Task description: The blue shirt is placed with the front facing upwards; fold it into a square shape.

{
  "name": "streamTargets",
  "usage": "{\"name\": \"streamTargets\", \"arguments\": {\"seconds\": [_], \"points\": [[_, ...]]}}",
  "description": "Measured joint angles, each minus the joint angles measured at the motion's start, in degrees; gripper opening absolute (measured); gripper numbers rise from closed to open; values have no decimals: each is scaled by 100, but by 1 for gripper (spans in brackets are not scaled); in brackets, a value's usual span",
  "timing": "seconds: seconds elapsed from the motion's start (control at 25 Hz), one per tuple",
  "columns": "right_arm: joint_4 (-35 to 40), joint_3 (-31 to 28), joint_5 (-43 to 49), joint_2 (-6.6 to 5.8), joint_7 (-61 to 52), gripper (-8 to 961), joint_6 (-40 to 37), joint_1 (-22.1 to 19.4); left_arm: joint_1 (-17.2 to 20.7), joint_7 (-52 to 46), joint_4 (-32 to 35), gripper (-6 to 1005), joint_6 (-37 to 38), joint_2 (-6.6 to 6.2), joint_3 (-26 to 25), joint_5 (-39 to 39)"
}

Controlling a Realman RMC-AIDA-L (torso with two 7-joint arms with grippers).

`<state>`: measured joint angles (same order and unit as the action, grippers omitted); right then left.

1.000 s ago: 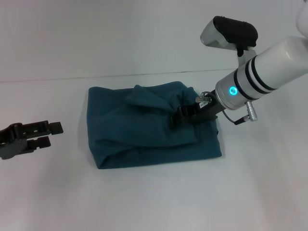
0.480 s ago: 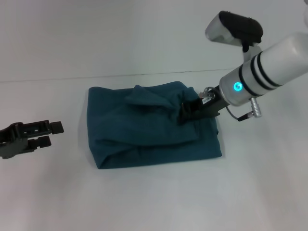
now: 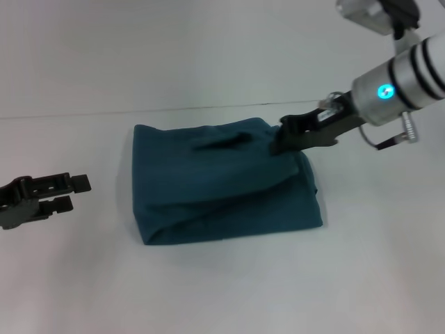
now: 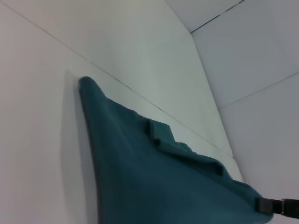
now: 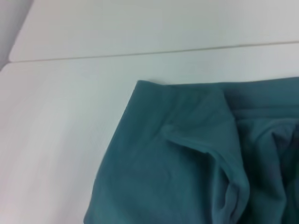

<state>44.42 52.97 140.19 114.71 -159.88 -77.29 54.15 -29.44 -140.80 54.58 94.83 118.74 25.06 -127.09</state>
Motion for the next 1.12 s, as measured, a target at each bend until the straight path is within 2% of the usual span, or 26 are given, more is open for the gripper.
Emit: {"name": "streamTargets", "arguments": {"seconds": [0.16,0.28,0.44,0.68,1.12], "points": [[-111,-21,194,-184,-60,31,-66,-153,11,0,0,754,-12,0,-2,0],[-385,-15,358,-236,-68,31,120,-207,11,0,0,754,-22,0,-2,0],[-616,18,507,-223,-60,30,308,-210,-21,0,-42,755,-43,0,1,0],[-743,26,853,-126,-70,30,597,-165,-37,6,-134,755,-78,0,10,0],[-739,37,1204,-130,-227,30,723,-97,-44,1,-141,755,-89,0,-2,0]]}}
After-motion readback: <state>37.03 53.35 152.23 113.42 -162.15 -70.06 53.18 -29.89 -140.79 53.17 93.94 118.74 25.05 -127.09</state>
